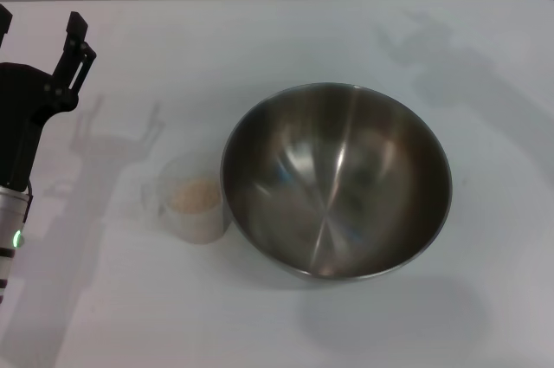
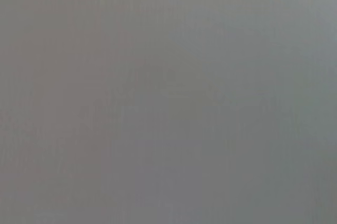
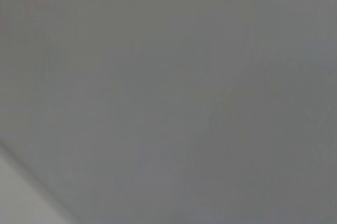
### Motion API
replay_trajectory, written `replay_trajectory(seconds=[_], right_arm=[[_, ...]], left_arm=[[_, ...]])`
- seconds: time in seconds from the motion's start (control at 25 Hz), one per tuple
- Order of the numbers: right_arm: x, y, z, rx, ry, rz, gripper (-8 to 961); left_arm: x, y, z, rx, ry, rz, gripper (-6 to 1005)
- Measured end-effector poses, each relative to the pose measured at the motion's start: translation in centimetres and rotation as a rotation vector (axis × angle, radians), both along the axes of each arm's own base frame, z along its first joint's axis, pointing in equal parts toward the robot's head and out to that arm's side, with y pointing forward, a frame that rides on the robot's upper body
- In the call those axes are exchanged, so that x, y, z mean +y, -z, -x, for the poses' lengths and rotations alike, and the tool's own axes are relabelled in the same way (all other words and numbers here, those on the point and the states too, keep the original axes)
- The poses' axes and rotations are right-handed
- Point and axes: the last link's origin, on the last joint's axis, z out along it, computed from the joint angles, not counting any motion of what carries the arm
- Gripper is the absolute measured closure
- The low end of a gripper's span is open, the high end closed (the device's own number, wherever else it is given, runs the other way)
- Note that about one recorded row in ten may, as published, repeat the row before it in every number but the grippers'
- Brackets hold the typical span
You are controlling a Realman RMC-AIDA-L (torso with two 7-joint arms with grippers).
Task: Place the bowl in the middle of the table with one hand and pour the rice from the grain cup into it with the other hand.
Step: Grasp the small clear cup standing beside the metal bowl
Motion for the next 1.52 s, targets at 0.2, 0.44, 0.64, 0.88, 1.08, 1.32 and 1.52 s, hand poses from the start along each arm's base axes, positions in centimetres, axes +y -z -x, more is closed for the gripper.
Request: replay_trajectory(seconds=[0.2, 0.44, 0.64, 0.88, 1.08, 1.32, 1.52], right_arm=[[-2.0, 0.6, 0.0, 0.009, -0.166, -0.288, 366], [-4.3, 2.0, -2.7, 0.163, -0.277, -0.605, 366], [-6.3, 1.2, -6.8, 0.489, -0.323, -0.707, 365], [-8.0, 0.2, -12.9, 0.674, -0.267, -0.665, 365], [-9.3, -0.1, -16.4, 0.655, -0.204, -0.62, 365], [-10.2, 0.0, -18.3, 0.59, -0.165, -0.546, 366], [-10.1, -0.2, -18.7, 0.57, -0.158, -0.539, 366]], left_arm=[[0.0, 0.0, 0.0, -0.002, -0.002, 0.0, 148], [0.0, -0.1, 0.1, -0.001, -0.004, -0.003, 148], [-0.4, -0.3, 0.5, 0.001, -0.011, -0.012, 149], [-2.2, -0.6, 1.4, 0.009, -0.021, -0.033, 149], [-4.8, -0.2, 2.5, 0.047, -0.021, 0.002, 150], [-7.8, 1.7, 3.1, 0.108, 0.009, 0.137, 150], [-8.7, 3.2, 3.5, 0.153, 0.013, 0.24, 150]])
